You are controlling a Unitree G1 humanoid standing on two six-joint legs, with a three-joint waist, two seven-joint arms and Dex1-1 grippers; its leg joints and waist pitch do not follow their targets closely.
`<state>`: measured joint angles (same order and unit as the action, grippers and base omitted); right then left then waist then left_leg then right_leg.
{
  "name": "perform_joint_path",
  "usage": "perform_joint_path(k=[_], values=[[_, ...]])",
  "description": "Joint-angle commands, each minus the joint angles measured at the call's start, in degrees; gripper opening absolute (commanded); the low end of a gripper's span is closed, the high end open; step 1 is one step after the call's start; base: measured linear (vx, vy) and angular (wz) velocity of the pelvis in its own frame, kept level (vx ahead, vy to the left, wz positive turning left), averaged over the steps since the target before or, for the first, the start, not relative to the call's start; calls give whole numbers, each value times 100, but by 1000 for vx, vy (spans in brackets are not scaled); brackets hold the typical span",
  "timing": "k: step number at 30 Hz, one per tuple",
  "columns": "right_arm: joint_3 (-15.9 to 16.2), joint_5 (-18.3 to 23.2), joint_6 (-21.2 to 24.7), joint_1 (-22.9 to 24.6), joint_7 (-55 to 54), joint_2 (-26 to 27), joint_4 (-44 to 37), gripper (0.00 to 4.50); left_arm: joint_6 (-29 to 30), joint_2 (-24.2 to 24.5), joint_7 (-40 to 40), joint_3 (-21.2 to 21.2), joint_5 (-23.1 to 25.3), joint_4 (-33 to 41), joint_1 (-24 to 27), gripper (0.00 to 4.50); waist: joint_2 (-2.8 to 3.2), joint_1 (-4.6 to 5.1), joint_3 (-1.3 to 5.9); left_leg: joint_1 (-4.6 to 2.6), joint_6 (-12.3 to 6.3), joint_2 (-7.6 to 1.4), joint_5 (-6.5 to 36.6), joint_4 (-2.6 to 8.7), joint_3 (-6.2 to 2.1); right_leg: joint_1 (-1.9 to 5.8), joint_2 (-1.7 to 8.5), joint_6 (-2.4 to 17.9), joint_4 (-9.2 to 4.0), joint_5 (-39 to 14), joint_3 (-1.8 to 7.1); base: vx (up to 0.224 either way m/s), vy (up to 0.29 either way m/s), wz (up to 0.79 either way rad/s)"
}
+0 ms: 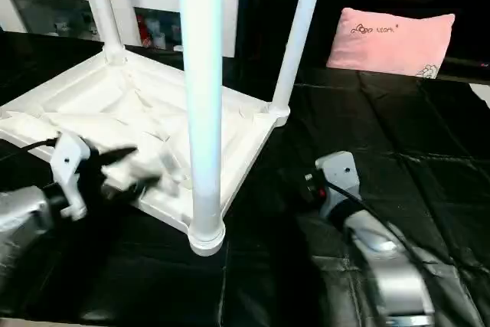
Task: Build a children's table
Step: Rotate table base
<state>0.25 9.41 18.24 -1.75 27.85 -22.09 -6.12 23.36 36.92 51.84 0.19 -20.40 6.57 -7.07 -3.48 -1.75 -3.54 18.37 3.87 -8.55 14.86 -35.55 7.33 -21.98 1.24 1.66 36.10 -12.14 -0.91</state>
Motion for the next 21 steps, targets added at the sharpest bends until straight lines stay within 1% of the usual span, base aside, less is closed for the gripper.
perform_joint_path(k=[1,2,4,5,7,8,10,11,12,13,14,15,16,17,18,19,20,21], values=[[96,113,74,32,566,-328,-171,450,50,315,711,-210,-18,-77,-156,447,81,13,270,80,-261,-348,187,470,-48,271,579,1118,-408,-548,322,0,0,0],[122,168,75,38,791,-486,-216,450,-50,421,908,-249,-2,-165,-250,447,47,11,272,84,-306,-357,187,471,-43,280,581,1143,-411,-573,321,0,0,0],[159,286,67,43,1153,-711,-303,450,-155,597,1291,-384,9,-310,-426,418,66,-3,262,72,-349,-358,235,476,-46,279,588,1153,-420,-687,318,0,0,0],[163,304,62,48,1203,-738,-317,450,-158,626,1355,-412,8,-326,-447,418,65,-2,262,79,-343,-370,258,476,-46,281,603,1171,-420,-738,320,0,0,0],[207,446,97,41,1527,-908,-423,450,-233,783,1756,-676,92,-476,-633,407,35,-4,260,70,-365,-376,277,480,-45,269,607,1187,-432,-845,315,0,0,0],[274,568,124,58,1836,-1055,-530,450,-400,871,2066,-944,282,-638,-795,380,29,-7,261,68,-377,-387,260,480,-37,265,614,1184,-423,-885,316,0,0,0],[312,628,144,69,1988,-1120,-580,450,-500,895,2192,-1069,396,-717,-871,373,25,-14,264,75,-381,-397,262,477,-40,277,625,1163,-427,-921,319,0,0,0],[381,685,161,79,2159,-1210,-634,450,-677,898,2294,-1235,591,-896,-1008,372,10,-15,264,83,-408,-390,250,479,-38,282,624,1132,-448,-976,319,0,0,0],[432,728,164,111,2285,-1274,-676,450,-831,887,2347,-1356,739,-1028,-1091,367,31,-18,273,69,-386,-400,236,472,-34,271,633,1149,-431,-960,318,0,0,0],[433,729,165,112,2288,-1275,-677,450,-835,887,2349,-1359,743,-1032,-1093,354,21,-14,271,82,-399,-391,218,471,-32,277,627,1139,-447,-968,316,0,0,0],[478,778,199,128,2405,-1335,-725,450,-931,858,2403,-1445,835,-1163,-1184,328,22,-19,280,85,-376,-404,183,471,-34,280,635,1159,-430,-900,315,0,0,0],[580,875,294,171,2673,-1478,-867,450,-1104,793,2501,-1623,1014,-1362,-1356,325,90,-24,272,77,-373,-397,216,474,-39,269,621,1159,-440,-878,312,0,0,0],[601,895,316,184,2733,-1510,-899,450,-1141,773,2515,-1659,1051,-1406,-1393,325,62,-16,282,67,-380,-404,241,469,-31,276,615,1161,-446,-858,308,0,0,0],[633,927,354,201,2840,-1567,-952,450,-1211,743,2541,-1724,1109,-1494,-1468,318,49,-27,288,73,-379,-415,212,464,-32,287,637,1226,-424,-759,313,0,0,0],[684,975,418,242,3012,-1694,-1040,450,-1382,638,2537,-1798,1196,-1704,-1627,306,75,-18,285,87,-353,-423,215,468,-22,293,631,1253,-426,-727,306,0,0,0],[688,978,423,247,3025,-1706,-1046,450,-1397,628,2535,-1804,1203,-1722,-1640,293,62,-29,287,79,-351,-419,229,458,-13,292,628,1246,-437,-743,309,0,0,0],[717,1038,525,309,3167,-1854,-1153,450,-1524,539,2595,-1903,1276,-1900,-1793,285,48,-31,293,82,-341,-428,215,455,-4,299,642,1287,-426,-703,314,0,0,0],[719,1048,541,323,3190,-1878,-1169,450,-1539,524,2602,-1920,1288,-1921,-1815,283,22,-44,296,86,-332,-424,165,452,3,309,634,1272,-421,-680,316,0,0,0]])
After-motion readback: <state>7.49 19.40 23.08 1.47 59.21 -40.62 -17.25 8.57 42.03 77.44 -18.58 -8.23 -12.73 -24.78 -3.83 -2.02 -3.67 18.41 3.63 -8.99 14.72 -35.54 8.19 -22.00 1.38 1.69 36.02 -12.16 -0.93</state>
